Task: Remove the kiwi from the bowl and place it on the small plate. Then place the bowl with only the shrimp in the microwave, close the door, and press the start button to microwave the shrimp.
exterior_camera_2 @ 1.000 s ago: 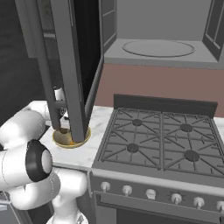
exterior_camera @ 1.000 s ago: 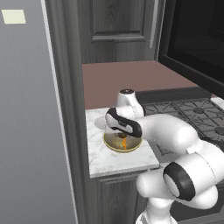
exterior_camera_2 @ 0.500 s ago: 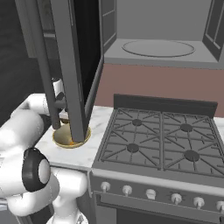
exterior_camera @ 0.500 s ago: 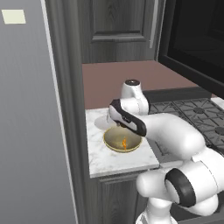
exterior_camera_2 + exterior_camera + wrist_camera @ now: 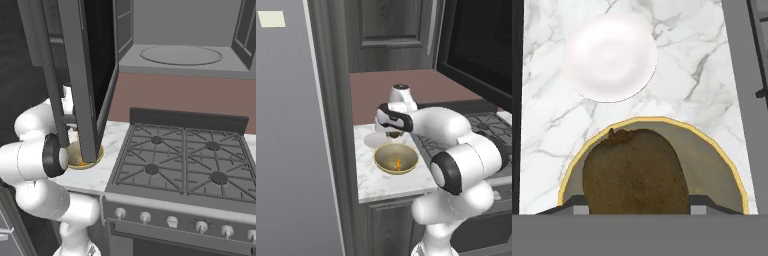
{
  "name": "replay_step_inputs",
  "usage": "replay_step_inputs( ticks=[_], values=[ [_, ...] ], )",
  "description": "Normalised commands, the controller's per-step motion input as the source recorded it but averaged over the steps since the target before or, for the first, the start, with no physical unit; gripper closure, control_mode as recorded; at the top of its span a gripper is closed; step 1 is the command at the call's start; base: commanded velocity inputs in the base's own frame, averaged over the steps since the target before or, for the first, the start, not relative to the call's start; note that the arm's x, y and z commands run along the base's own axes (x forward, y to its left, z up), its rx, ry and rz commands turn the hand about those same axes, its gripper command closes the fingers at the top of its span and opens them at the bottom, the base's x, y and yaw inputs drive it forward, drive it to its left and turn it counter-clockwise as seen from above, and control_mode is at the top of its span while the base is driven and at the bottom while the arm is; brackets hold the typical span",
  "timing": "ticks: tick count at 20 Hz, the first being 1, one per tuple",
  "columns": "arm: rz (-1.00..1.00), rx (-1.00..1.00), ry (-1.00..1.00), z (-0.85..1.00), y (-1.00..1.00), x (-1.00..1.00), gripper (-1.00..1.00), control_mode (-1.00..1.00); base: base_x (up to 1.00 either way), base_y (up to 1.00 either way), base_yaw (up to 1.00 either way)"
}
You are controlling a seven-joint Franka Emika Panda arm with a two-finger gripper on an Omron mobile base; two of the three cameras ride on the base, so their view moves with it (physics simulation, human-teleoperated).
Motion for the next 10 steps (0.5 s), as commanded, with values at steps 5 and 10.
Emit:
replay_step_inputs(
  ticks=[5,10],
  values=[
    [0.0,0.0,0.1,-0.4,0.04,0.6,1.0,-1.0,0.0,0.0,0.0],
    [0.0,-0.03,0.13,-0.53,0.19,0.55,1.0,-1.0,0.0,0.0,0.0]
  ],
)
